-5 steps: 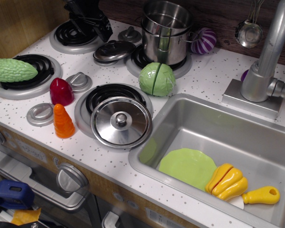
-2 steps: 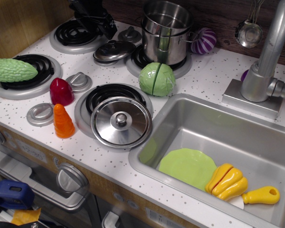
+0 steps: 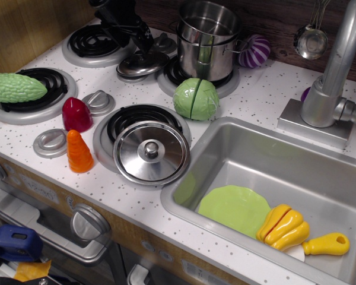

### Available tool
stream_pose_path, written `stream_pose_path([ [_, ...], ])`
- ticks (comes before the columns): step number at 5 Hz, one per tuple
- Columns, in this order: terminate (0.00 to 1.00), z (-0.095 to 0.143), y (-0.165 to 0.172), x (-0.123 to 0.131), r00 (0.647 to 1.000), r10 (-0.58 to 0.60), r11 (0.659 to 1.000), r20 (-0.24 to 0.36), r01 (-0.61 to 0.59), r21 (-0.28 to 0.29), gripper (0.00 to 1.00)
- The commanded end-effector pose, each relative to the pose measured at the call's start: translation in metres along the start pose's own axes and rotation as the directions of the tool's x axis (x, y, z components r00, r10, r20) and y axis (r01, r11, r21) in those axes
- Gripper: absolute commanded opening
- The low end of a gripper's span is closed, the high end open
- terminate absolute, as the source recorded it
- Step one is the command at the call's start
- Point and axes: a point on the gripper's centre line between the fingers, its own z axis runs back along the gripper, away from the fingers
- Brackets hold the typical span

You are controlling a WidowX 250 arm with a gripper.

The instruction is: Put lid on stove

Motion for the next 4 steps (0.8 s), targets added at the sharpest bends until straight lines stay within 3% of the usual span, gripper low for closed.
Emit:
stream_pose_path([
  [1, 0.00, 0.0152, -0.0048, 0.0163, 0.998, -0.022, 0.999, 0.051, 0.021, 0.035, 1.00],
  [4, 0.00, 0.0112, -0.0077, 0.0087, 0.999, 0.001, 1.000, 0.053, -0.003, 0.026, 1.00],
])
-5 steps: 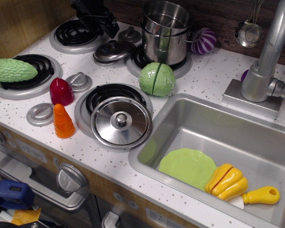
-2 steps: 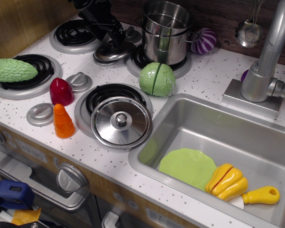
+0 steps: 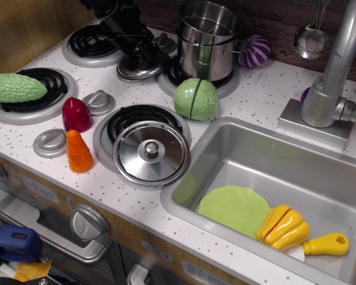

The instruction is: Put lid on stove

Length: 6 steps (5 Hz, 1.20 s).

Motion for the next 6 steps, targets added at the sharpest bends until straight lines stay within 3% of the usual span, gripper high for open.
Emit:
stream_pose_path([
  [1, 0.00, 0.023, 0.000, 0.019, 0.998, -0.036, 0.999, 0.048, 0.034, 0.034, 0.00],
  [3, 0.00, 0.033, -0.004, 0.022, 0.999, -0.026, 0.999, 0.032, 0.024, 0.047, 0.00],
  [5, 0.00, 0.065, -0.013, 0.039, 0.998, -0.044, 0.989, -0.038, 0.049, 0.136, 0.00],
  [6, 0.00, 0.069, -0.001, 0.039, 0.996, -0.077, 0.985, -0.040, 0.082, 0.152, 0.00],
])
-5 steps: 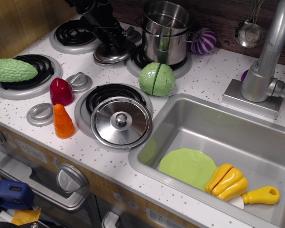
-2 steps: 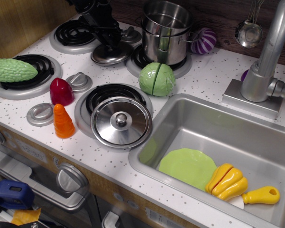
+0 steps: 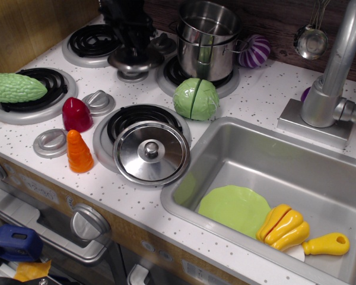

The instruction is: Put lid on stove

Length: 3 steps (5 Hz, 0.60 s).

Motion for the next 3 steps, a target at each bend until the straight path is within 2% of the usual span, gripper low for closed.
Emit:
stream_pose_path([
  [1, 0.00, 0.052, 0.027, 0.026, 0.991, -0.101, 0.986, 0.086, 0.089, 0.139, 0.00],
  [2, 0.00, 0.049, 0.041, 0.023, 0.984, -0.125, 0.971, 0.128, 0.095, 0.219, 0.00],
  [3, 1.00, 0.047, 0.057, 0.023, 0.975, -0.162, 0.956, 0.155, 0.115, 0.271, 0.00],
])
